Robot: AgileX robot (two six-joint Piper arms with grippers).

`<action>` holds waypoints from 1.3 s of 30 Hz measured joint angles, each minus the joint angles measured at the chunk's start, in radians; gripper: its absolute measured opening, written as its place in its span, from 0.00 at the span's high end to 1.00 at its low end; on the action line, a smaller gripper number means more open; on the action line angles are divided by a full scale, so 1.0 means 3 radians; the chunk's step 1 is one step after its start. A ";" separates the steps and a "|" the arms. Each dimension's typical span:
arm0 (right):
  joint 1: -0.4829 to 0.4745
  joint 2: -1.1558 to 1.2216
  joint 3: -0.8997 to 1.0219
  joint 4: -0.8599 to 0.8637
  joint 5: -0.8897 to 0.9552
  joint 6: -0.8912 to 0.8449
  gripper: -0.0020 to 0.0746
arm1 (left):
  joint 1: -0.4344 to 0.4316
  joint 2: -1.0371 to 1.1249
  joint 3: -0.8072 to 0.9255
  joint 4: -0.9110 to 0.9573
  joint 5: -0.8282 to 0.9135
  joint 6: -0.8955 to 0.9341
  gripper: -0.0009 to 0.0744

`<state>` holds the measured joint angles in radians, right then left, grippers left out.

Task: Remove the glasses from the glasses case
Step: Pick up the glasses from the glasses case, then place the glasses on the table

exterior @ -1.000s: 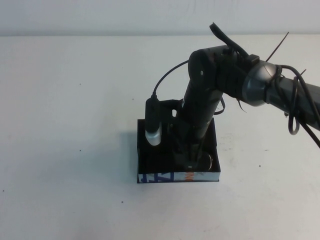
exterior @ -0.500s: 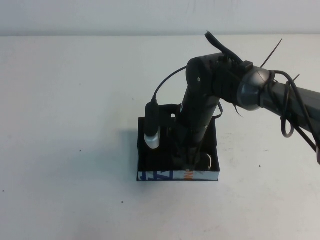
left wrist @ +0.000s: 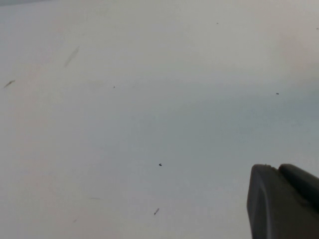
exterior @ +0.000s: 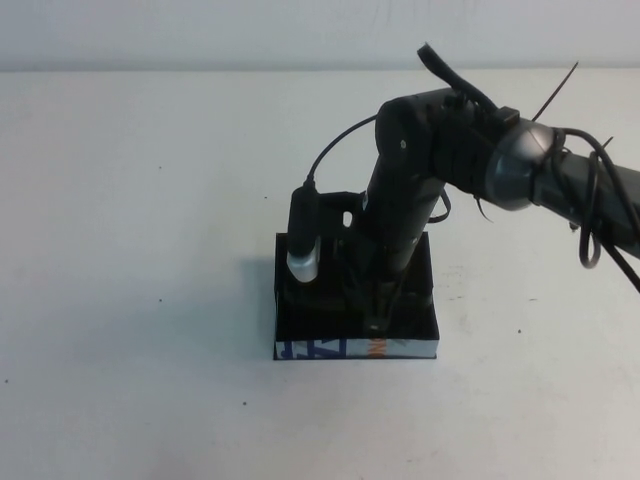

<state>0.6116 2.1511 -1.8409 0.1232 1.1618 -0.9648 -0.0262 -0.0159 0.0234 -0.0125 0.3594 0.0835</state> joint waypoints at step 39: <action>-0.1441 -0.1535 0.2858 0.0793 -0.1571 0.2923 0.89 | 0.0000 0.0000 0.0000 0.0000 0.0000 0.0000 0.99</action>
<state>0.1794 1.6906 -0.9835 0.3610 0.6905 -0.0880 -0.0262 -0.0159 0.0234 -0.0125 0.3594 0.0835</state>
